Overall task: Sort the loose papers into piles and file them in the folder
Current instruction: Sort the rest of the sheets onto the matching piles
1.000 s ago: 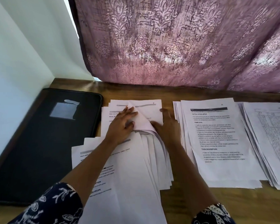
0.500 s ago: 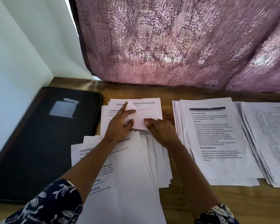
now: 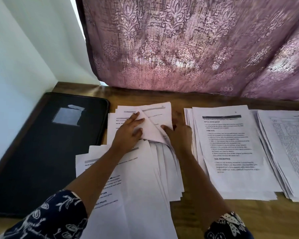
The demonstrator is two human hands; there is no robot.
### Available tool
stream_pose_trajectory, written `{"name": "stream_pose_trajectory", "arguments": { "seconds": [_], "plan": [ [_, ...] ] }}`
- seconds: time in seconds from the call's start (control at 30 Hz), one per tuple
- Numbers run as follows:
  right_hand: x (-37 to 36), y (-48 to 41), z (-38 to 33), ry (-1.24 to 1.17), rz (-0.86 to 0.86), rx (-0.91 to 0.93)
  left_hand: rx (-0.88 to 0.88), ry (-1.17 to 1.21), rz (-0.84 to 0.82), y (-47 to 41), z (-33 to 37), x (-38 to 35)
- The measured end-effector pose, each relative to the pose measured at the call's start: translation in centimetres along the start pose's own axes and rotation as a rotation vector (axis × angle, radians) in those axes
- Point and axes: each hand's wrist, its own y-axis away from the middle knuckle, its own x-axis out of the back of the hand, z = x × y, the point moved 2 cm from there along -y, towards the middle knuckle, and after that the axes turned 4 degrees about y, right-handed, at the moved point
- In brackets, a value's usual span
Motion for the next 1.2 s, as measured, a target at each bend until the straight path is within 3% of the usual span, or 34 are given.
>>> {"name": "stream_pose_trajectory", "arguments": {
  "seconds": [0.07, 0.17, 0.23, 0.37, 0.47, 0.6, 0.67, 0.77, 0.83, 1.0, 1.13, 1.2],
  "plan": [
    [-0.2, 1.4, -0.3, -0.053, -0.052, 0.118, 0.03, 0.09, 0.023, 0.3, 0.3, 0.2],
    [-0.4, 3.0, -0.4, 0.157, -0.132, 0.55, -0.018, 0.275, 0.098, 0.8, 0.8, 0.7],
    [-0.1, 3.2, -0.2, 0.226, -0.205, 0.606, -0.043, 0.269, 0.106, 0.9, 1.3, 1.0],
    [0.7, 0.6, -0.6, 0.093, -0.261, 0.383, 0.018, 0.133, 0.043, 0.4, 1.0, 0.7],
    [-0.1, -2.7, -0.1, 0.326, -0.301, 0.312, 0.046, 0.081, 0.026, 0.2, 0.9, 0.5],
    [-0.7, -3.3, -0.2, 0.475, -0.372, 0.381, 0.072, 0.073, 0.04, 0.1, 0.6, 0.4],
    [-0.3, -2.3, -0.8, 0.4, -0.303, 0.348, 0.064, 0.06, 0.046, 0.1, 0.5, 0.5],
    [0.9, -0.3, -1.1, 0.116, -0.098, 0.068, 0.073, 0.082, 0.058, 0.1, 0.5, 0.6],
    [1.1, 1.2, -1.0, -0.026, -0.058, -0.06, 0.071, 0.098, 0.058, 0.2, 0.5, 0.7],
    [1.5, 2.7, -1.9, 0.134, -0.011, -0.028, 0.089, 0.138, 0.076, 0.3, 0.9, 1.1],
    [2.6, 2.8, -3.4, 0.05, 0.099, -0.026, 0.234, 0.337, 0.056, -0.3, 1.7, 2.8],
    [3.7, 2.6, -4.0, 0.065, 0.164, -0.033, 0.252, 0.317, 0.033, -1.0, 3.1, 4.0]
  ]
}}
